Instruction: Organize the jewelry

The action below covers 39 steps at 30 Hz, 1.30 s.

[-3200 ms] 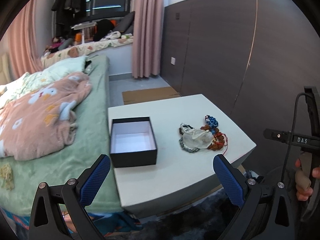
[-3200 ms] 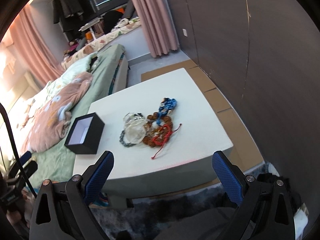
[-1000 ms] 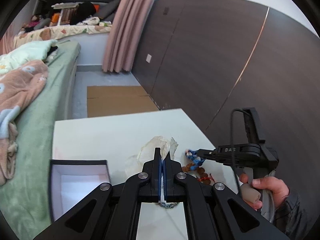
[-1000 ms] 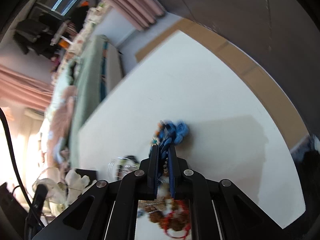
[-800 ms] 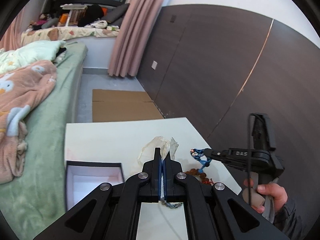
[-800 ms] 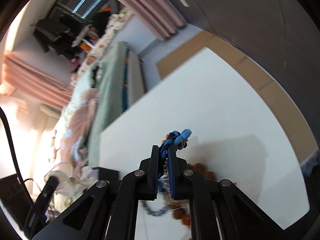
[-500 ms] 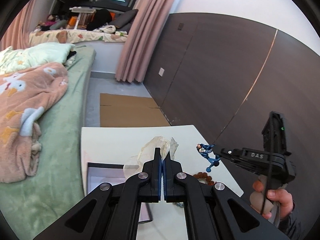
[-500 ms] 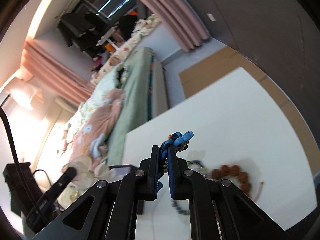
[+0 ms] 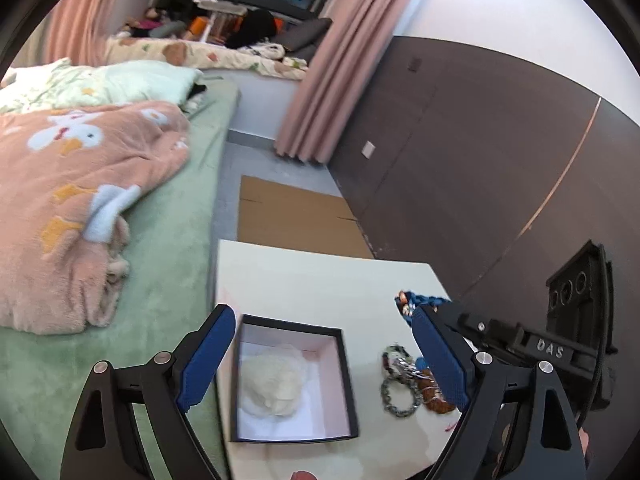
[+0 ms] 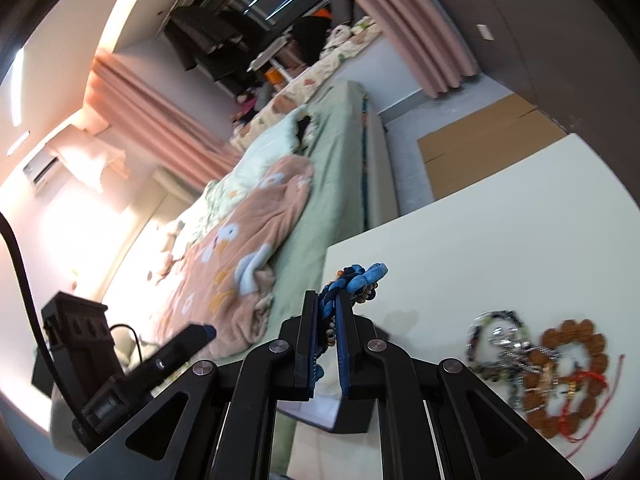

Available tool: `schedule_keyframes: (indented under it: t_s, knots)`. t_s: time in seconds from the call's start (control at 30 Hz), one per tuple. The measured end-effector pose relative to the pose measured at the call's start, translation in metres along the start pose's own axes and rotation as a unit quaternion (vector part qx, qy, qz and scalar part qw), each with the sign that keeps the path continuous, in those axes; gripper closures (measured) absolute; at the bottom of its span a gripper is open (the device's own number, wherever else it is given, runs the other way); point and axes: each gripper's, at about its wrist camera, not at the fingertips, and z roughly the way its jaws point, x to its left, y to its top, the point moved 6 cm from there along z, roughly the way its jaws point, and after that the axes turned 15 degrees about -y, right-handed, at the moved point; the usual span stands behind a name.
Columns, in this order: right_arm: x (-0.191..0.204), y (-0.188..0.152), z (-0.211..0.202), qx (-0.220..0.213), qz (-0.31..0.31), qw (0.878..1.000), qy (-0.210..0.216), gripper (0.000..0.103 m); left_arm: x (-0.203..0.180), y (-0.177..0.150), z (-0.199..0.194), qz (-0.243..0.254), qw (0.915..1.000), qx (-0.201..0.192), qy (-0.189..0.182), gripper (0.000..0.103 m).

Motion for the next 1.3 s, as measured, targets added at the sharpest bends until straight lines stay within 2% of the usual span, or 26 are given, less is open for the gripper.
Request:
schedule_keyframes:
  t_s: [0.4,0.43,0.47,0.53,0.7,0.83,1.07,1.3]
  knots:
    - [0.04,-0.014,0.022,0.035,-0.03,0.997,0.065,0.092,0.022,0.005,-0.014,-0.028,0.9991,-0.018,0.027,0.013]
    - [0.042,-0.017,0.028,0.05,-0.032,0.996,0.062,0.083,0.024,0.004,-0.013,-0.032,0.9989,-0.018,0.029,0.013]
    - [0.04,-0.02,0.034,0.066,-0.031,0.996,0.053,0.059,0.026,0.004,-0.013,-0.036,0.9987,-0.017,0.032,0.013]
    - [0.034,-0.025,0.038,0.078,-0.025,0.996,0.028,0.033,0.028,0.003,-0.013,-0.042,0.9985,-0.016,0.032,0.013]
    - [0.015,-0.022,0.01,0.055,-0.013,0.998,-0.001,0.031,0.014,0.002,-0.01,-0.033,0.999,-0.021,0.023,0.013]
    - [0.002,-0.02,-0.017,0.032,-0.017,0.999,-0.03,0.011,-0.005,0.0,-0.001,-0.017,0.9996,-0.017,0.015,0.013]
    - [-0.04,-0.015,-0.052,0.024,0.016,0.997,-0.076,0.01,-0.036,-0.009,0.018,0.005,0.9998,0.003,-0.017,0.013]
    - [-0.074,-0.016,-0.074,0.029,0.046,0.993,-0.104,0.01,-0.058,-0.02,0.037,0.026,0.9989,0.024,-0.03,0.013]
